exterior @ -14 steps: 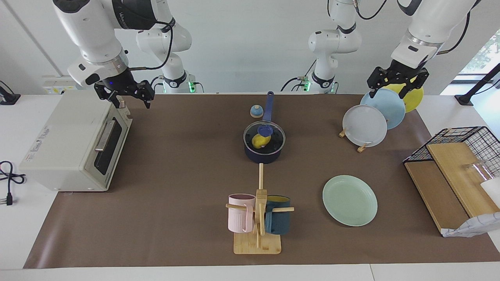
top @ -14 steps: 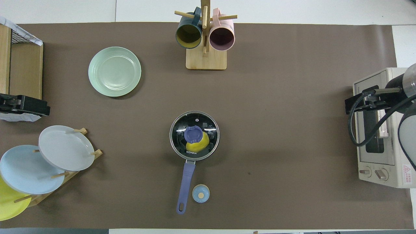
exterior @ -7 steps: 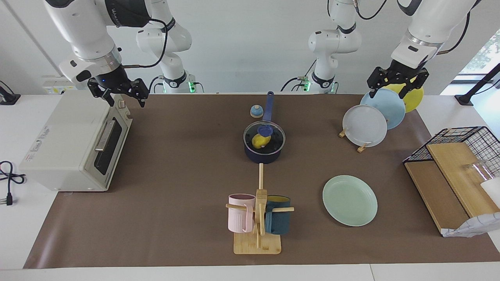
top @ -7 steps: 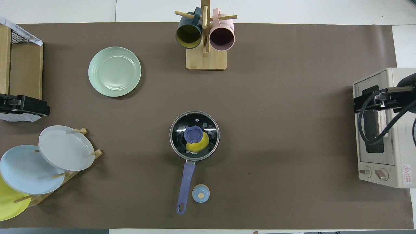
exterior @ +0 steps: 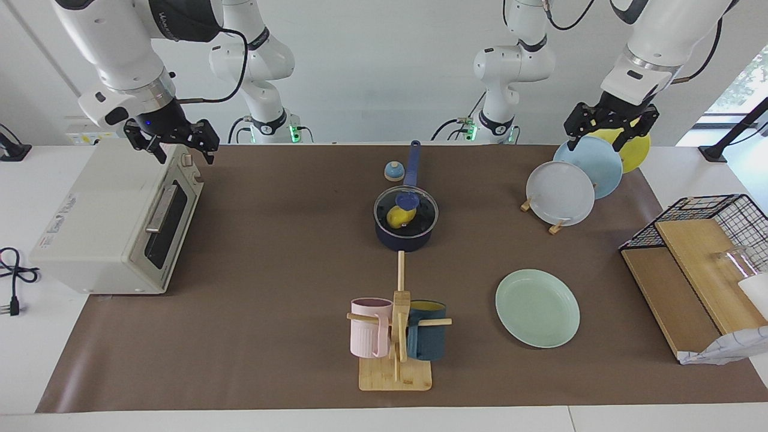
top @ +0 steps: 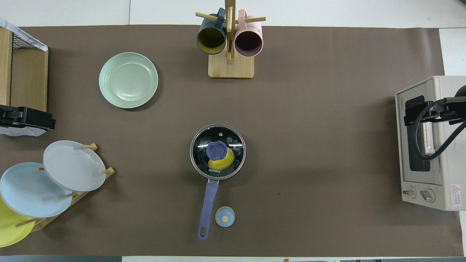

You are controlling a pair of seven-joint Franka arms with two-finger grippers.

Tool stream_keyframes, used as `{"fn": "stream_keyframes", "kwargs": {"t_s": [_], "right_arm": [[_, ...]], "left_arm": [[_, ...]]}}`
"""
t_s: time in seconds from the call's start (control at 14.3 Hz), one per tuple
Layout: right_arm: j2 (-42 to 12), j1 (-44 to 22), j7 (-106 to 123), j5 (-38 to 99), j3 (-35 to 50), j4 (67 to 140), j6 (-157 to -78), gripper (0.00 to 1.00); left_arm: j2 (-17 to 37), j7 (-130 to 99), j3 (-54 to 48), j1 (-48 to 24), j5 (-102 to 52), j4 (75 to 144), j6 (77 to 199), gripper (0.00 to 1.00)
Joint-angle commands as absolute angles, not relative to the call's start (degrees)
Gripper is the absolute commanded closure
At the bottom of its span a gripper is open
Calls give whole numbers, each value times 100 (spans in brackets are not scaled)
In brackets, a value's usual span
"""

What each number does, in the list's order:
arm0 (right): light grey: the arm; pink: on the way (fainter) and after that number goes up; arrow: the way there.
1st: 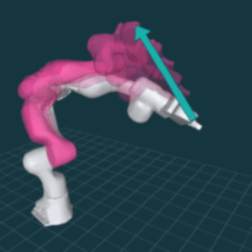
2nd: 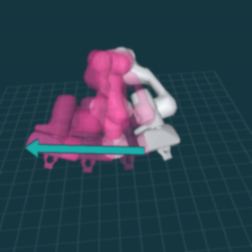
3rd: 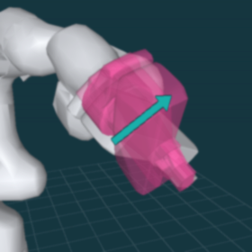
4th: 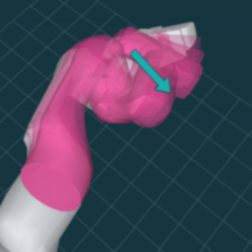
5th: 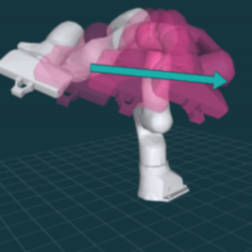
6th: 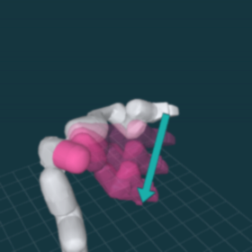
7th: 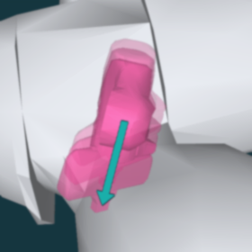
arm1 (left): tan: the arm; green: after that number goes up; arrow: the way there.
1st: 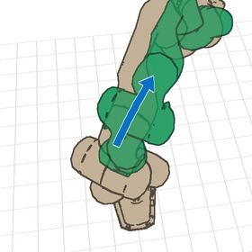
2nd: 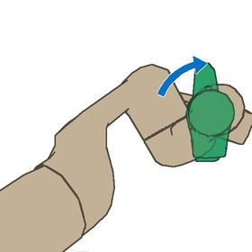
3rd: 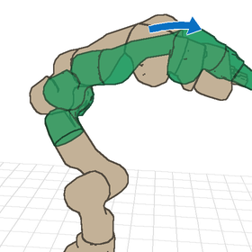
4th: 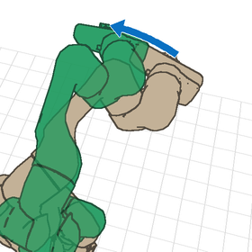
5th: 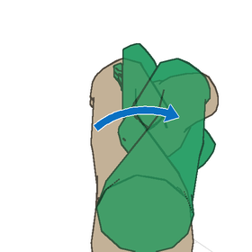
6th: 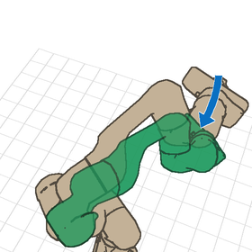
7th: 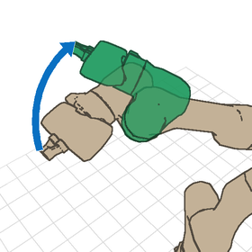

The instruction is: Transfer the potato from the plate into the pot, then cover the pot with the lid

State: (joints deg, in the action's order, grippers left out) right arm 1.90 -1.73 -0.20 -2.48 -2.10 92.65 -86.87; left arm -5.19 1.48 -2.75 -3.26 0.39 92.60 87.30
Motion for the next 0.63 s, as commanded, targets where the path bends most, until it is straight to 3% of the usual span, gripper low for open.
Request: {"fn": "stream_keyframes", "kwargs": {"t_s": [0.0, 0.56], "right_arm": [[202, -44, 141, -202, -272, 9150, -8456, 0], [237, -53, 141, -220, -211, 9387, -8604, 0]], "left_arm": [[-642, 193, -255, -316, 53, 9352, 8675, 0], [-642, 176, -246, -325, -97, 9334, 8596, 0]]}}
